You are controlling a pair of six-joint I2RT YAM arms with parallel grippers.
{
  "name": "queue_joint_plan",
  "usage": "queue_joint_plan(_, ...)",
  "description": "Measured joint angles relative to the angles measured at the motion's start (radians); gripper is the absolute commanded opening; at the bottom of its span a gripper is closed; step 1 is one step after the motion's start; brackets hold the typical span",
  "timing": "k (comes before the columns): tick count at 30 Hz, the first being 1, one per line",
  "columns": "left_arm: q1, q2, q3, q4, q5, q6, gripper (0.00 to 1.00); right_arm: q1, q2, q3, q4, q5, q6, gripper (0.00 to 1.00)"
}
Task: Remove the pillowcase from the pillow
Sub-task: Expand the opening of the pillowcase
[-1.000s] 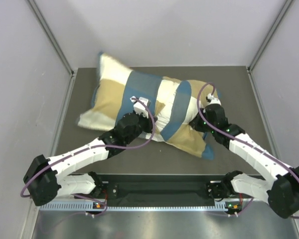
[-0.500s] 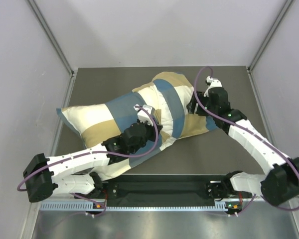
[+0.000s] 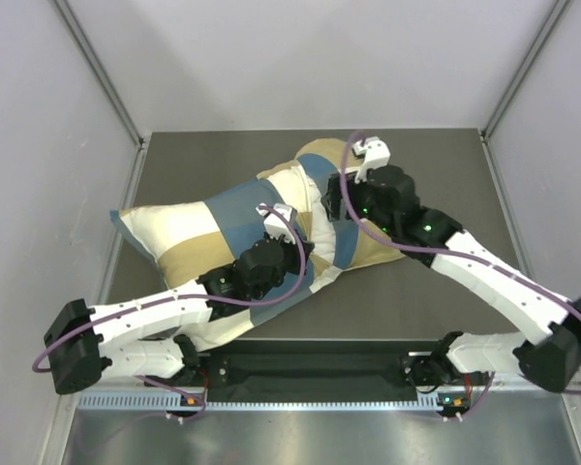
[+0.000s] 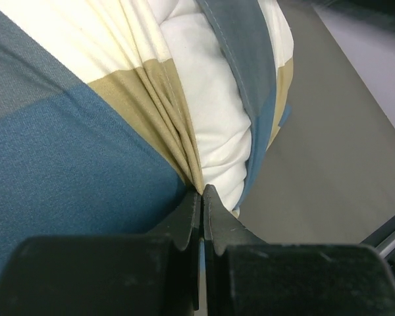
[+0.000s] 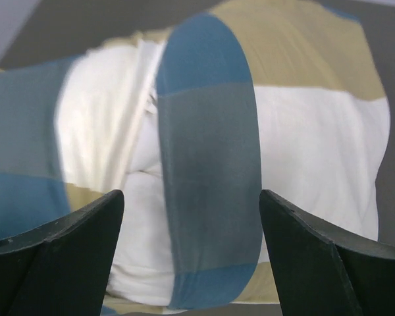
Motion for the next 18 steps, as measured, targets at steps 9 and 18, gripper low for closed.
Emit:
queue_joint_plan(9,0.000,-0.035,0.000,-0.036,-0.014,-0.016,0.00,0.000,0.175,-0.041,0.016,0.090,0.004,0.59)
queue_joint_plan(18,0.000,-0.076,-0.006,-0.094,-0.068,-0.050,0.00,0.003,0.155,-0.043,-0.020,0.203,0.045,0.00)
